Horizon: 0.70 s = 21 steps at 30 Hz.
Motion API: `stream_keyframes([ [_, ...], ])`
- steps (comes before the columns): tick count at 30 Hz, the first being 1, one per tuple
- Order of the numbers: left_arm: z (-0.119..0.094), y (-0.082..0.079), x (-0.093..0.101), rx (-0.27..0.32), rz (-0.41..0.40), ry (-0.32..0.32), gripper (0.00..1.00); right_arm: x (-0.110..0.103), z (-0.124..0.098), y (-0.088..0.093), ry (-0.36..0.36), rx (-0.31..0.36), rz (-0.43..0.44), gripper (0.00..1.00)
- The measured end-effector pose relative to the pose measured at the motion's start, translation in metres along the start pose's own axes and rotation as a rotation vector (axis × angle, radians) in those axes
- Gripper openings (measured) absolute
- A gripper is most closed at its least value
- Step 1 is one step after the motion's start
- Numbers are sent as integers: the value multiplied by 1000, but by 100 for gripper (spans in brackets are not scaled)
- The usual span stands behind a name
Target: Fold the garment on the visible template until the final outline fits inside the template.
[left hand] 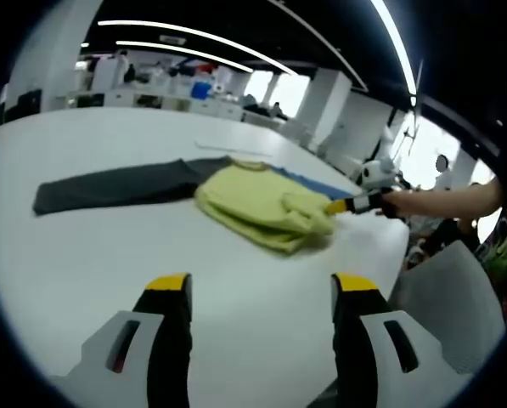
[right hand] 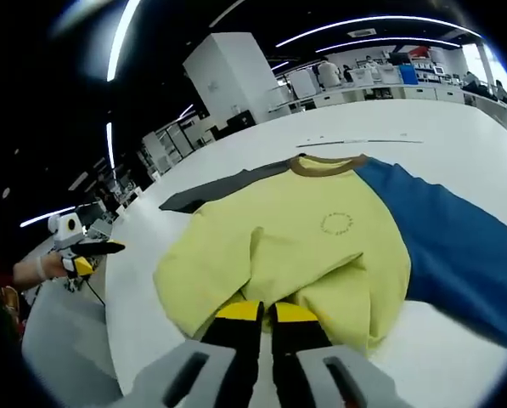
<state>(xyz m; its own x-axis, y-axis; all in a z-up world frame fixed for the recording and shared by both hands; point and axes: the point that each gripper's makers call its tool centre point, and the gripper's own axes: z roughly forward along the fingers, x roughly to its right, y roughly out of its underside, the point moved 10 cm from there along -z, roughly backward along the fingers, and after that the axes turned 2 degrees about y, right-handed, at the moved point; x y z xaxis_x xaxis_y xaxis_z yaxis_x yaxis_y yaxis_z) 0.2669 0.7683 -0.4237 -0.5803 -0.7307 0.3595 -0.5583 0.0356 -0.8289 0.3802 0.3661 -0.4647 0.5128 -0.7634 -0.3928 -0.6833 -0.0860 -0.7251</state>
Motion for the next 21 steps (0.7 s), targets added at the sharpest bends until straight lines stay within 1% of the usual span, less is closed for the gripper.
stream_keyframes([
  [6, 0, 2, 1, 1, -5, -3, 62, -5, -13, -6, -14, 39, 15, 0],
  [16, 4, 3, 4, 4, -2, 6, 62, -11, -36, -7, -15, 69, 10, 0],
  [21, 8, 1, 5, 10, 0, 10, 61, -15, -56, -10, -7, 102, 13, 0],
])
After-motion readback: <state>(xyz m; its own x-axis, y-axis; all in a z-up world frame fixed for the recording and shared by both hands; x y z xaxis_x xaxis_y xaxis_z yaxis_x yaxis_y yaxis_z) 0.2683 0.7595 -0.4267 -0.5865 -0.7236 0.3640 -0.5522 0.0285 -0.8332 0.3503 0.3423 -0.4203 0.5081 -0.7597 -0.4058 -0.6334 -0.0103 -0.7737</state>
